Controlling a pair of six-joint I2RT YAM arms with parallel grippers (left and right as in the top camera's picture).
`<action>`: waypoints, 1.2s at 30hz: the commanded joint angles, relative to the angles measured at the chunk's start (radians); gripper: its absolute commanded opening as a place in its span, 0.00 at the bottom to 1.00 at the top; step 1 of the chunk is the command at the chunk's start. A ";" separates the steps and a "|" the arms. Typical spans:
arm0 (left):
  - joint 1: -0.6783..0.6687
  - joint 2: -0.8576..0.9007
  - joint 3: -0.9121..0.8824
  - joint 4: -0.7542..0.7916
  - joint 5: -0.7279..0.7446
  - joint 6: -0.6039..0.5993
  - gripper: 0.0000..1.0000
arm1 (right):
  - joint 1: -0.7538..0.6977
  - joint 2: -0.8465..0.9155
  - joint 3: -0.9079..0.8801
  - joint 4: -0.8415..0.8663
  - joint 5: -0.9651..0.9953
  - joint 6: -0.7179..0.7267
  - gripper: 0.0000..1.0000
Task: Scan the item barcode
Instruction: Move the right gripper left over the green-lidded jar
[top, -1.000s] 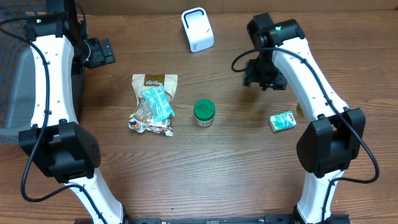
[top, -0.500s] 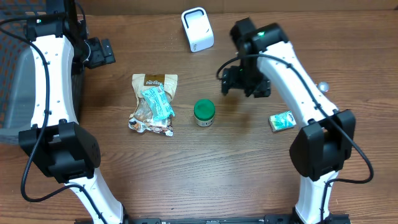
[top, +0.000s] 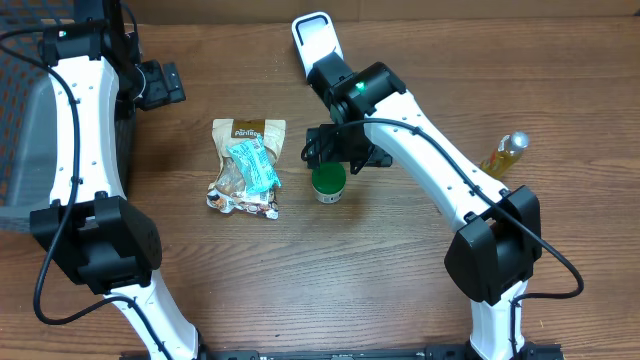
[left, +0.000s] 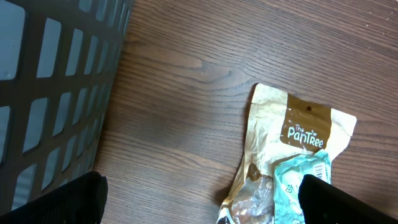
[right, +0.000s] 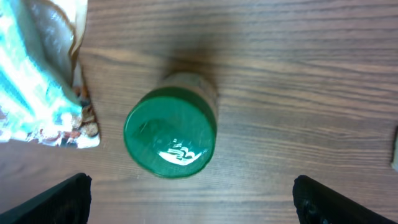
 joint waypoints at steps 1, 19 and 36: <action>0.001 0.000 0.020 0.000 0.004 0.019 1.00 | 0.019 -0.035 -0.037 0.034 0.078 0.071 1.00; 0.001 0.000 0.020 0.000 0.004 0.019 0.99 | 0.034 -0.035 -0.070 0.155 0.080 0.063 1.00; 0.002 0.000 0.020 0.000 0.004 0.019 0.99 | 0.033 0.016 -0.077 0.165 0.113 0.063 1.00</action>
